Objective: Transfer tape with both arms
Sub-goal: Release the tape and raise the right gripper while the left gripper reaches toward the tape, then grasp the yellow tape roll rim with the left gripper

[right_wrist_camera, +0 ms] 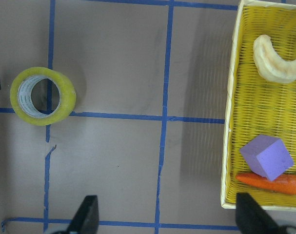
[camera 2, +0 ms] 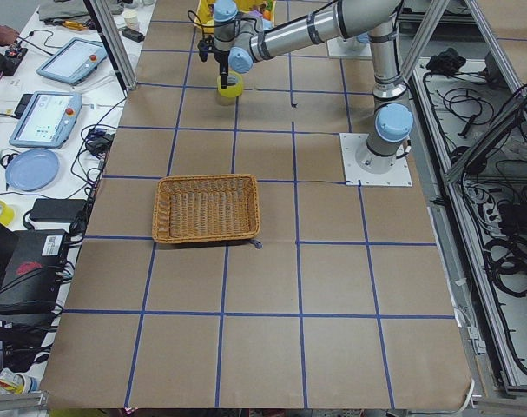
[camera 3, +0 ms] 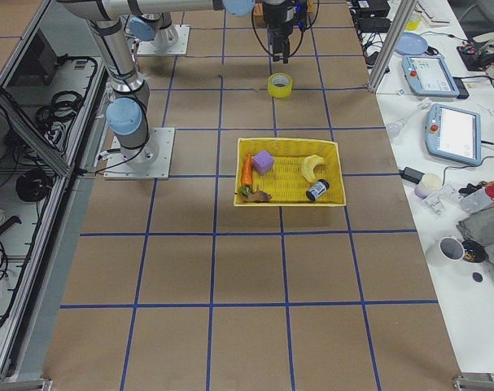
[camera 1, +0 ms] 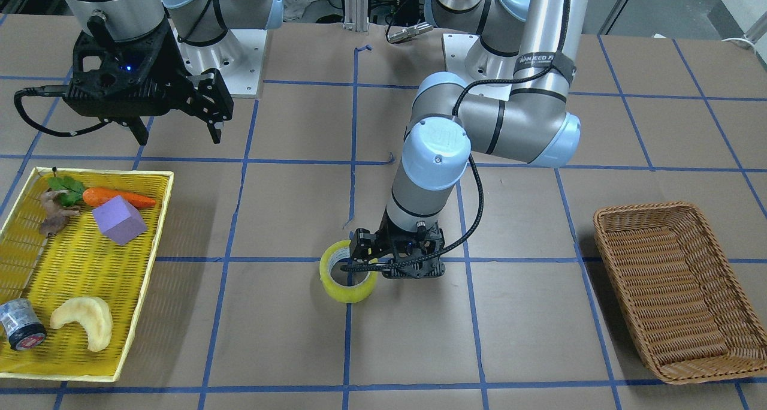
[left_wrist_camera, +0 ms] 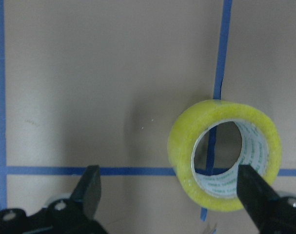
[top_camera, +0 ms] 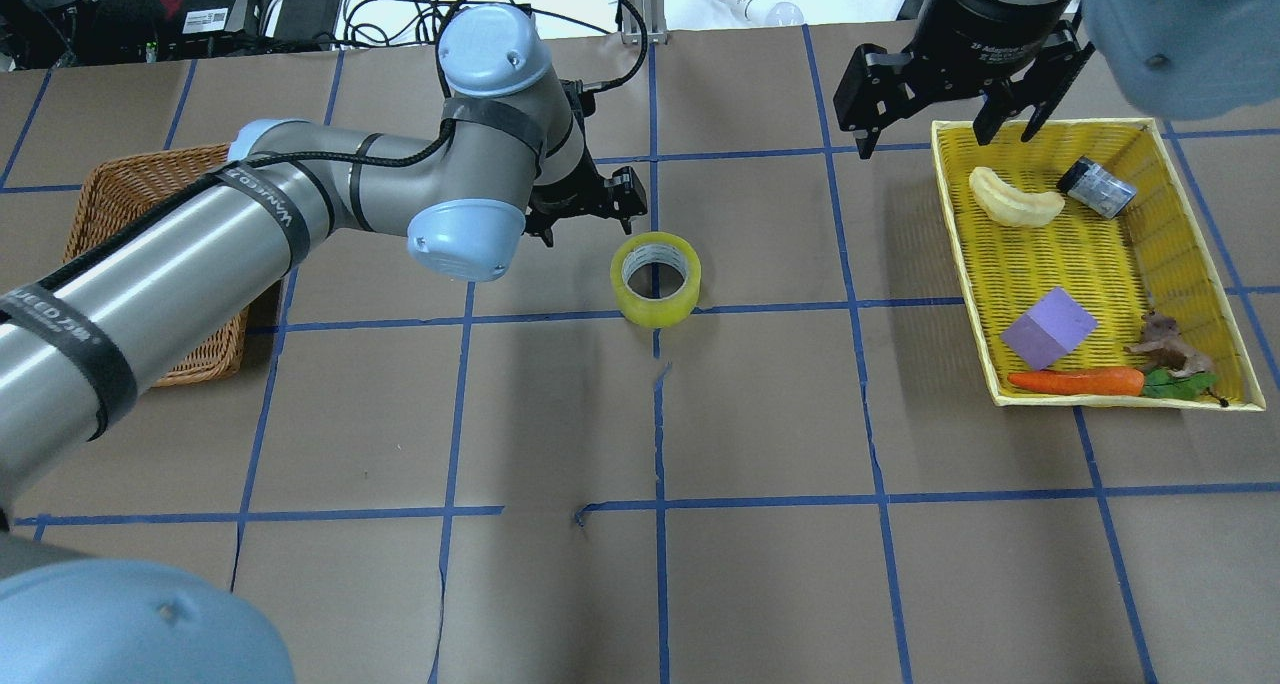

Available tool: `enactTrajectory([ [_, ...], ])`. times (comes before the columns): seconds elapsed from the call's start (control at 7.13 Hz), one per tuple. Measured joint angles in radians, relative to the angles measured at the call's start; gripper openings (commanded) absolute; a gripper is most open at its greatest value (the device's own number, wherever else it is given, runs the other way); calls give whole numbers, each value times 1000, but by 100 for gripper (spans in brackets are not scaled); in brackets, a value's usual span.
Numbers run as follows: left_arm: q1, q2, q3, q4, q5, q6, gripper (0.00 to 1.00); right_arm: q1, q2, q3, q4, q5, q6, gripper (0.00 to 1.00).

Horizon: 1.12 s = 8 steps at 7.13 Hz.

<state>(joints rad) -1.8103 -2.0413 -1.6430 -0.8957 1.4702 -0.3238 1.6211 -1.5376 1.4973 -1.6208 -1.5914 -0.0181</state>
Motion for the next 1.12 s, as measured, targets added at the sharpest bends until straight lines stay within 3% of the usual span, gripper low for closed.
enactTrajectory([
  [0.56,-42,-94,-15,71,-17,-23,100,-5,0,3,2,-1,-13,100],
  [0.7,-48,-100,-33,75,-15,-37,62,-7,-1,3,1,-1,-15,100],
  [0.84,-49,-102,-54,81,-15,-61,1,-8,-2,3,0,-1,-15,100],
  [1.12,-50,-102,-69,89,-10,-82,0,-9,-3,2,3,-6,-14,100],
])
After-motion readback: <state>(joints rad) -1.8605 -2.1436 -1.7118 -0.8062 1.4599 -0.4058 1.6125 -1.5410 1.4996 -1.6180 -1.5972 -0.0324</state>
